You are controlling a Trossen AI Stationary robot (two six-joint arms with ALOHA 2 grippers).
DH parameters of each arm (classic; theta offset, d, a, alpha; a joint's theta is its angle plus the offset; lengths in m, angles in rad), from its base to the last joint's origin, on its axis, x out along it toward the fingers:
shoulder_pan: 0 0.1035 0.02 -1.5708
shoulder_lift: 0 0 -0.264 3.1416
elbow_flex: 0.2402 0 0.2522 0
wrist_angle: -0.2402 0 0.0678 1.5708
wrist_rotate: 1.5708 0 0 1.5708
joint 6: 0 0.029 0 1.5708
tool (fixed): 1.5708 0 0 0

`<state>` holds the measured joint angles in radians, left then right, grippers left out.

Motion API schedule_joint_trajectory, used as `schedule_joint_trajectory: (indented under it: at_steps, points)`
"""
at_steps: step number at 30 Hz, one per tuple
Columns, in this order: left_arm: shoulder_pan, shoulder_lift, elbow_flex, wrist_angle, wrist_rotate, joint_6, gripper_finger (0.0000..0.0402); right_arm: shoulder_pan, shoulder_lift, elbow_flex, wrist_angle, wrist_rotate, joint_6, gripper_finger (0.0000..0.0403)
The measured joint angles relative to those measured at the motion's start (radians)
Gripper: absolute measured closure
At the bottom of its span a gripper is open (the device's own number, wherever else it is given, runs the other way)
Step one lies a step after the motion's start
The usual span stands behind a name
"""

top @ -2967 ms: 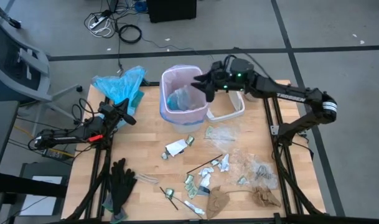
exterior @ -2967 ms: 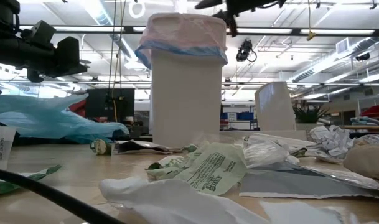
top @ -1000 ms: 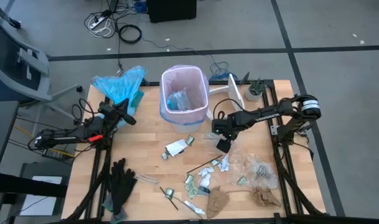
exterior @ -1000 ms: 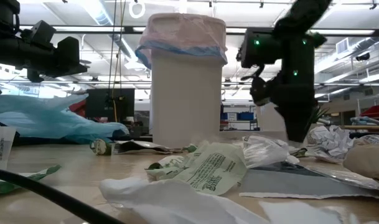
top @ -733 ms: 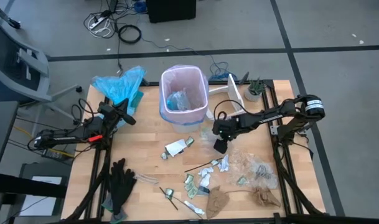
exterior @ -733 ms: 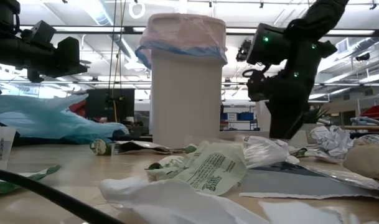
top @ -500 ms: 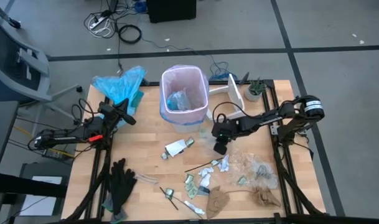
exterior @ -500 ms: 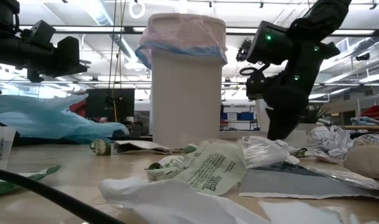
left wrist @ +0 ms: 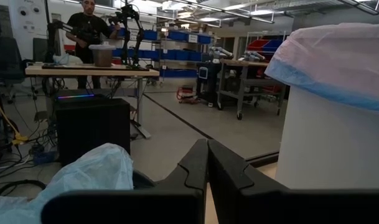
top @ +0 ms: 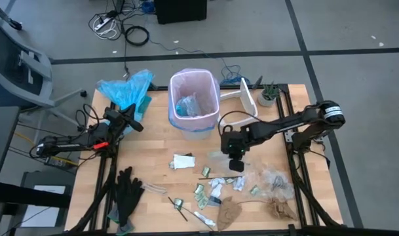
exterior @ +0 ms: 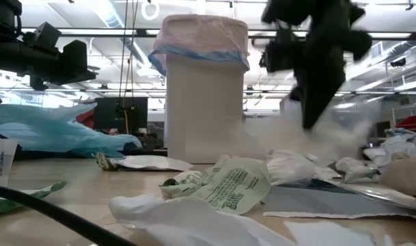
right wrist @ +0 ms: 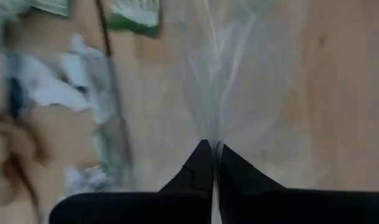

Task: Place trash/remove bag and relplace
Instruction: Put the clear cellophane into the trash bin

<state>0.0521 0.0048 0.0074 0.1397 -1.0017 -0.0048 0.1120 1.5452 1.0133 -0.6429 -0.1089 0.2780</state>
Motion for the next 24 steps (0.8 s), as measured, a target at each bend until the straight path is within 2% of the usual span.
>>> schedule_joint_trajectory:
  at_steps: [10, 15, 24]
  points:
    - [0.000, 0.000, 0.000, -0.001, 0.000, 0.000, 0.0381, -0.017, -0.108, 0.278, -0.053, 0.013, -0.148, 0.0403]
    - [0.000, 0.000, 0.000, -0.001, 0.000, 0.000, 0.0381, -0.055, -0.119, 0.417, -0.023, 0.089, -0.250, 0.0403]
    - [0.000, 0.000, 0.000, -0.001, 0.000, 0.000, 0.0381, -0.198, -0.120, 0.557, 0.344, 0.089, -0.392, 0.0403]
